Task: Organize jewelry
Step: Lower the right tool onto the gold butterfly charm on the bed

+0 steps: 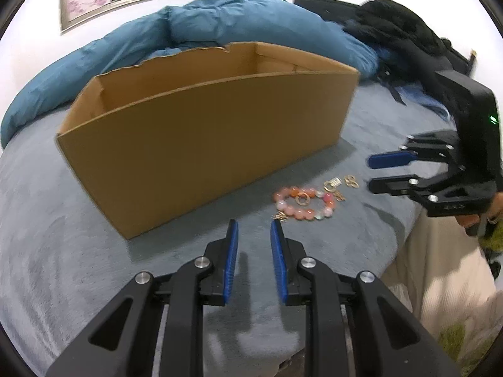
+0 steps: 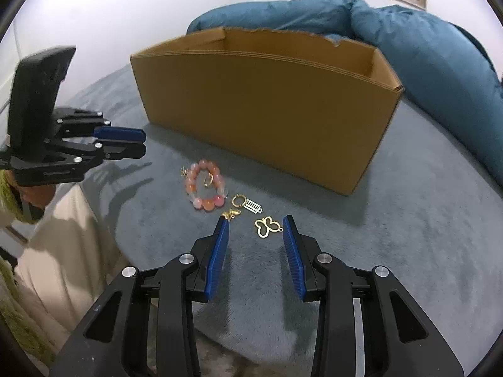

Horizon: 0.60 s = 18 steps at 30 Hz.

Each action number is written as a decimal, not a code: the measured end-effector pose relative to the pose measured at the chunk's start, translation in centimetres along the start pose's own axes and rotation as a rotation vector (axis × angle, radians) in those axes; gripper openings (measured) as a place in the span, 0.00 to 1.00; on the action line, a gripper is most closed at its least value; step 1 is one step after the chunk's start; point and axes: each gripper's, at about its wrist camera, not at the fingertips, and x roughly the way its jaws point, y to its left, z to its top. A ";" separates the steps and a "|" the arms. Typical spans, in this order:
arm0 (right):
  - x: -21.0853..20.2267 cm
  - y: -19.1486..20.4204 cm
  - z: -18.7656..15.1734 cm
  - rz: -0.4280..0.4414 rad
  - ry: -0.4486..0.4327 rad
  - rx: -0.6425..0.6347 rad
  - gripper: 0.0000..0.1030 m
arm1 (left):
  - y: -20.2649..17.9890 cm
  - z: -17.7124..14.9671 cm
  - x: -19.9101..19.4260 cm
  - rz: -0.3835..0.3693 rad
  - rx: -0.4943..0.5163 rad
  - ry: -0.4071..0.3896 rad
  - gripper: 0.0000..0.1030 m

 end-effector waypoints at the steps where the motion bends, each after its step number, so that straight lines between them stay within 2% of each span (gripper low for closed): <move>1: 0.4 -0.1 0.0 0.002 0.006 -0.006 0.33 | -0.2 0.0 0.2 -0.005 0.011 0.004 0.20; 13: 3.6 -1.5 1.0 0.059 0.056 -0.026 0.30 | -1.7 0.0 2.4 -0.059 0.098 0.048 0.20; 18: 3.2 -2.2 1.0 0.068 0.065 -0.014 0.17 | -2.0 0.4 3.4 -0.063 0.124 0.062 0.20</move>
